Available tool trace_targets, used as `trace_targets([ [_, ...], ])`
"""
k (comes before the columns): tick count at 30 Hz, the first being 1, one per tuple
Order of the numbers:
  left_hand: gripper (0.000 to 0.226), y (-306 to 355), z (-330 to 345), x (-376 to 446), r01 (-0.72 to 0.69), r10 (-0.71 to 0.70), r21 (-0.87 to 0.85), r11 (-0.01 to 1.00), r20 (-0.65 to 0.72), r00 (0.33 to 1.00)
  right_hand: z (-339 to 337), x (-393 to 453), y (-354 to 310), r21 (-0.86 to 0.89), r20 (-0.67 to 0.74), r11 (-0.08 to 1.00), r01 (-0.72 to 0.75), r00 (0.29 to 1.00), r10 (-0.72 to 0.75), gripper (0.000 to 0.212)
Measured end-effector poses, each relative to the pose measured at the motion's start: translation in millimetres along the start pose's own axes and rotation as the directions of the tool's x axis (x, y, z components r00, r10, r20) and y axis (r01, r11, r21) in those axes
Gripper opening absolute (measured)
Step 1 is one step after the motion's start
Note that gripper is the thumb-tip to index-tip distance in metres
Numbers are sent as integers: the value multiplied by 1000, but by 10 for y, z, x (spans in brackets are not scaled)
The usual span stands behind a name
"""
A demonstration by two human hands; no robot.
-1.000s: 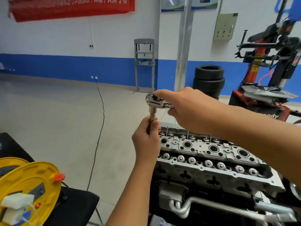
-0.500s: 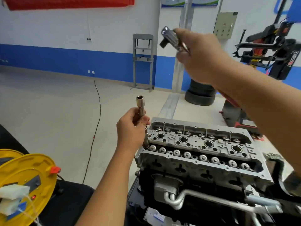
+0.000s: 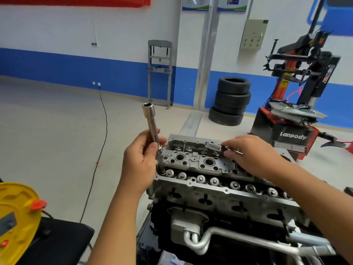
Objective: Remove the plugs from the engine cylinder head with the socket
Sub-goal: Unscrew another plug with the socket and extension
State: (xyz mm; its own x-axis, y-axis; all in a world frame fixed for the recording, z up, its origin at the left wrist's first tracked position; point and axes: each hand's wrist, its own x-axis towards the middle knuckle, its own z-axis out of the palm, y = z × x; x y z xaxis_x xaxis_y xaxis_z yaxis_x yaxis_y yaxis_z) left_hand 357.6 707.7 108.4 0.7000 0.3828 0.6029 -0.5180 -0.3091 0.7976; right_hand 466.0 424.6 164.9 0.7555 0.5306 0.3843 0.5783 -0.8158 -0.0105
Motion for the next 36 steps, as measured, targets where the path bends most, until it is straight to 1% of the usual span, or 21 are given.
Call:
trace_targets([
  [2, 48, -30, 17, 0, -6, 6, -22, 1000, -23, 1000, 15, -10, -7, 73, 28, 997, 0, 1000, -2, 27],
  [3, 51, -30, 32, 24, -13, 12, -28, 1000, -36, 999, 19, 4, -34, 84, 54, 996, -13, 998, 9, 28],
  [4, 50, -42, 53, 61, -21, 19, -30, 999, -44, 999, 15, 35, -69, 80, 43, 997, -17, 999, 13, 28],
  [5, 46, -57, 69, 99, -26, 25, -32, 999, -44, 999, 6, 75, -123, 86, -20, 996, -10, 1000, 12, 28],
  [6, 41, -64, 86, 137, -32, 30, -40, 999, -40, 999, -10, 121, -202, 147, -130, 989, 1, 991, 18, 24],
  [7, 37, -74, 98, 166, -37, 35, -57, 998, -33, 999, -34, 183, -316, 279, -237, 960, 27, 971, 41, 19],
  [8, 34, -98, 98, 183, -40, 38, -75, 996, -32, 999, -58, 275, -468, 450, -291, 889, 79, 955, 62, 15],
  [9, 32, -132, 96, 190, -40, 37, -99, 994, -33, 999, -89, 386, -654, 611, -288, 779, 142, 956, 51, 15],
  [10, 29, -165, 91, 186, -42, 38, -133, 990, -31, 999, -106, 509, -847, 735, -257, 652, 186, 966, 13, 17],
  [11, 25, -191, 91, 181, -46, 42, -176, 983, -25, 999, -108, 629, -1021, 801, -244, 557, 222, 969, -36, 18],
  [13, 27, -212, 71, 176, -62, 56, -246, 967, -31, 998, -85, 825, -1292, 859, -253, 428, 281, 960, -122, 18],
  [15, 30, -247, 29, 202, -75, 61, -277, 958, -60, 996, -10, 955, -1406, 914, -231, 297, 277, 956, -181, 14],
  [17, 29, -302, 5, 226, -85, 71, -287, 954, -59, 996, 124, 1002, -1414, 964, -183, 146, 221, 954, -238, 8],
  [19, 30, -339, 29, 238, -99, 91, -289, 952, -41, 995, 275, 1017, -1393, 990, -141, -7, 144, 957, -253, 8],
  [21, 28, -345, 63, 246, -82, 77, -324, 942, -28, 997, 390, 1029, -1389, 989, -123, -106, 100, 962, -243, 10],
  [24, 19, -358, 58, 252, 32, -12, -334, 942, 64, 998, 439, 1033, -1409, 992, -64, -123, 30, 956, -287, 16],
  [26, 26, -386, 38, 208, 120, -76, -355, 927, 134, 988, 431, 1001, -1420, 990, -31, -137, -14, 945, -325, 19],
  [28, 31, -390, 24, 164, 174, -114, -416, 892, 165, 980, 420, 978, -1430, 988, -23, -148, -29, 940, -340, 22],
  [30, 30, -363, 33, 135, 164, -117, -422, 891, 135, 984, 415, 959, -1432, 988, -26, -150, -29, 935, -354, 25],
  [32, 26, -329, 52, 121, 118, -97, -387, 915, 73, 993, 409, 951, -1441, 986, -22, -161, -44, 922, -387, 30],
  [36, 29, -298, 118, 75, -7, -36, -265, 964, -157, 987, 427, 929, -1489, 956, 44, -233, -177, 874, -483, 42],
])
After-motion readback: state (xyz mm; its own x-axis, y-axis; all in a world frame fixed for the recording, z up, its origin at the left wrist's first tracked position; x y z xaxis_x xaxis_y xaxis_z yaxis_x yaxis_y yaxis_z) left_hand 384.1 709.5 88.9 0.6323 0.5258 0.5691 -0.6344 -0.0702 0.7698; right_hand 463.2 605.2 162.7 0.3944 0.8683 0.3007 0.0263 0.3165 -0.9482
